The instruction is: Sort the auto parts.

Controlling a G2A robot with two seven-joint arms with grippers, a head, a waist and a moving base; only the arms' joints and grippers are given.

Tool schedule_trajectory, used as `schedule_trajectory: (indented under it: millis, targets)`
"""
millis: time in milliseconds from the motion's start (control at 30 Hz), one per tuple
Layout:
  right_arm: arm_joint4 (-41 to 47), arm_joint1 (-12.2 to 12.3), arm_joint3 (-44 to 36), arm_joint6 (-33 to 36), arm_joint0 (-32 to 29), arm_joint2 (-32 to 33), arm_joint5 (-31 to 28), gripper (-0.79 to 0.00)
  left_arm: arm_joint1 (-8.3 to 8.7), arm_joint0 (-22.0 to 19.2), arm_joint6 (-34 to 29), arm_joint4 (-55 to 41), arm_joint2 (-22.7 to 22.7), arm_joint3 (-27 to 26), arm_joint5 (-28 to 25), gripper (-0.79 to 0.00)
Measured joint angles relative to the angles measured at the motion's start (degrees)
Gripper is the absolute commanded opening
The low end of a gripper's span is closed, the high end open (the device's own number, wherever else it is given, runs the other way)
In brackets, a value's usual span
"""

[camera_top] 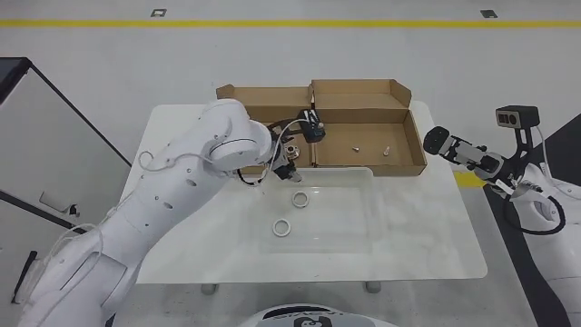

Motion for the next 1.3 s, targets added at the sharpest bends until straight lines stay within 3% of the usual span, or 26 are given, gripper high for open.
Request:
schedule_trajectory:
  millis: [200, 367, 667, 1300]
  targets:
    - [0.00, 0.00, 0.00, 0.00, 0.00, 0.00, 0.00, 0.000, 2.02, -0.41, -1.50, -2.61, 2.87, -4.10, 1.53, -0.111]
    - [0.00, 0.00, 0.00, 0.00, 0.00, 0.00, 0.00, 0.000, 1.74, -2.37, -1.57, -4.27, 6.62, -3.21, 1.61, -0.142]
    - [0.00, 0.00, 0.00, 0.00, 0.00, 0.00, 0.00, 0.000, -1.27, -6.44, -0.09, -2.81, 13.87, 1.54, 1.69, -0.246]
    - [0.00, 0.00, 0.00, 0.00, 0.00, 0.00, 0.00, 0.000, -7.77, -10.87, 2.72, 0.38, 24.00, 13.72, -0.37, -0.311]
